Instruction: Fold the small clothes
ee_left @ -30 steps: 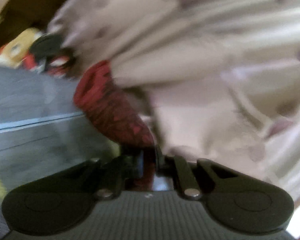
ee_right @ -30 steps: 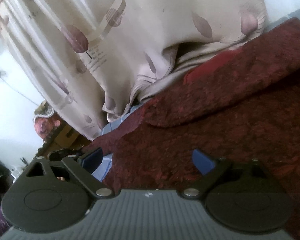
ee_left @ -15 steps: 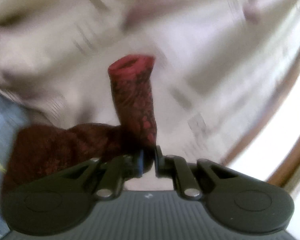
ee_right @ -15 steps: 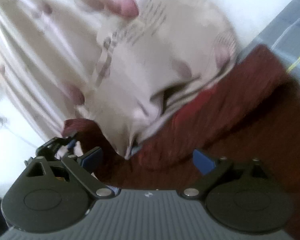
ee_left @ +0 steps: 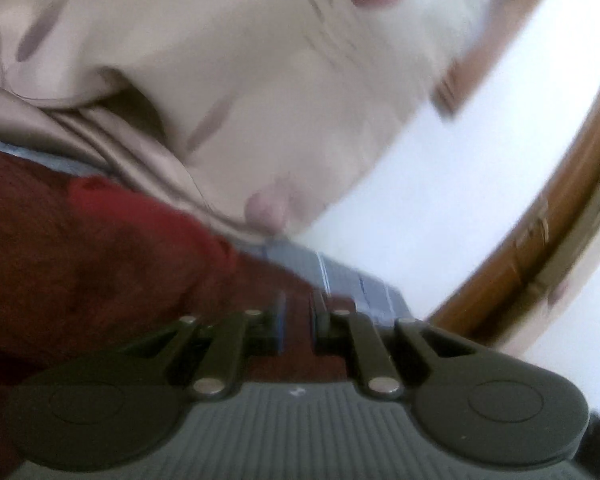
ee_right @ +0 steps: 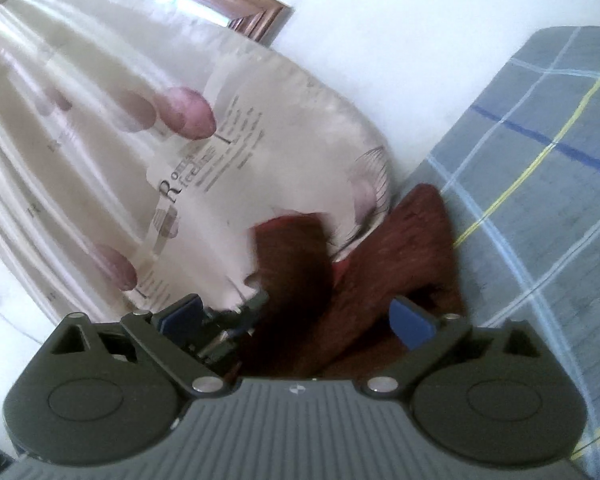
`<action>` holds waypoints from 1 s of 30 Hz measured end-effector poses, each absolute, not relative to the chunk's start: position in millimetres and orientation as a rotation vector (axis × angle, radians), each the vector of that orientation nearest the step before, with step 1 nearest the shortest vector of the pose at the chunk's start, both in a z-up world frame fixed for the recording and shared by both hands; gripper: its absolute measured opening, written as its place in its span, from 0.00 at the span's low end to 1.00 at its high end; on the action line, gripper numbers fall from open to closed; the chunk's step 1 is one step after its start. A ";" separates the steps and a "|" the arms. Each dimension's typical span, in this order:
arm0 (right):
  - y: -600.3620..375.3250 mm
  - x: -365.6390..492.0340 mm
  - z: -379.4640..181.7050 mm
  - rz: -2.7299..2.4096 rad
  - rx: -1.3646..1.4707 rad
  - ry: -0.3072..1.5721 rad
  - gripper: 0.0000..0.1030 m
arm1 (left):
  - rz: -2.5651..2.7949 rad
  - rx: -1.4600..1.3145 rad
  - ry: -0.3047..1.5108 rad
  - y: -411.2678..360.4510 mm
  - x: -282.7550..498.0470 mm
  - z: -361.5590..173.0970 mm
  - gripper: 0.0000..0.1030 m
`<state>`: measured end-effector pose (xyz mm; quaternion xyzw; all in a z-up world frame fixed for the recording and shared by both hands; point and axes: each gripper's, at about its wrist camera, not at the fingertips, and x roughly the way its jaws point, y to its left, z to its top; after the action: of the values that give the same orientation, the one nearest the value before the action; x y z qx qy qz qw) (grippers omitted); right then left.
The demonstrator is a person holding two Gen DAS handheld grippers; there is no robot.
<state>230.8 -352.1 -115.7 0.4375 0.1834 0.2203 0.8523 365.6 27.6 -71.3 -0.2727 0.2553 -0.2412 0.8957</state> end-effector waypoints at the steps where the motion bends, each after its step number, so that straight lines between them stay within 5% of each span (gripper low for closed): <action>1: -355.1 229.9 -116.8 0.465 0.920 0.383 0.96 | -0.507 -0.543 0.533 23.1 364.3 -71.8 0.23; 2: -357.0 231.4 -118.0 0.466 0.922 0.383 0.96 | -0.520 -0.521 0.540 18.9 363.0 -70.9 0.29; 4: -359.5 234.3 -119.8 0.466 0.931 0.383 0.96 | -0.549 -0.512 0.541 17.4 350.3 -70.3 0.62; 9: -360.4 249.1 -119.0 0.490 0.952 0.415 0.97 | -0.489 -0.591 0.426 50.6 298.1 -59.9 0.86; 15: -349.3 304.4 -92.2 0.539 0.798 0.478 0.92 | -0.337 -0.574 0.420 110.5 255.7 -70.6 0.87; 19: -320.5 349.0 -86.5 0.505 0.604 0.584 0.70 | -0.233 -0.627 0.438 147.8 244.1 -92.7 0.87; 23: -288.2 382.3 -104.7 0.418 0.454 0.732 0.65 | -0.197 -0.707 0.408 166.0 235.9 -113.4 0.87; 24: -281.3 386.0 -108.0 0.433 0.438 0.752 0.59 | -0.196 -0.697 0.397 165.7 235.0 -114.1 0.87; 25: -275.0 388.1 -110.8 0.442 0.419 0.763 0.37 | -0.195 -0.683 0.391 162.3 236.8 -114.3 0.87; 27: -263.4 389.4 -111.6 0.426 0.375 0.777 0.14 | -0.199 -0.660 0.371 157.5 234.6 -113.0 0.87; 30: -267.6 377.6 -90.5 0.445 0.390 0.654 0.13 | -0.219 -0.630 0.327 156.4 223.5 -110.8 0.87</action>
<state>377.6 -267.6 -90.5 0.1887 0.3167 0.2155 0.9043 223.5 156.4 -110.8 -0.3077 0.1596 -0.1072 0.9318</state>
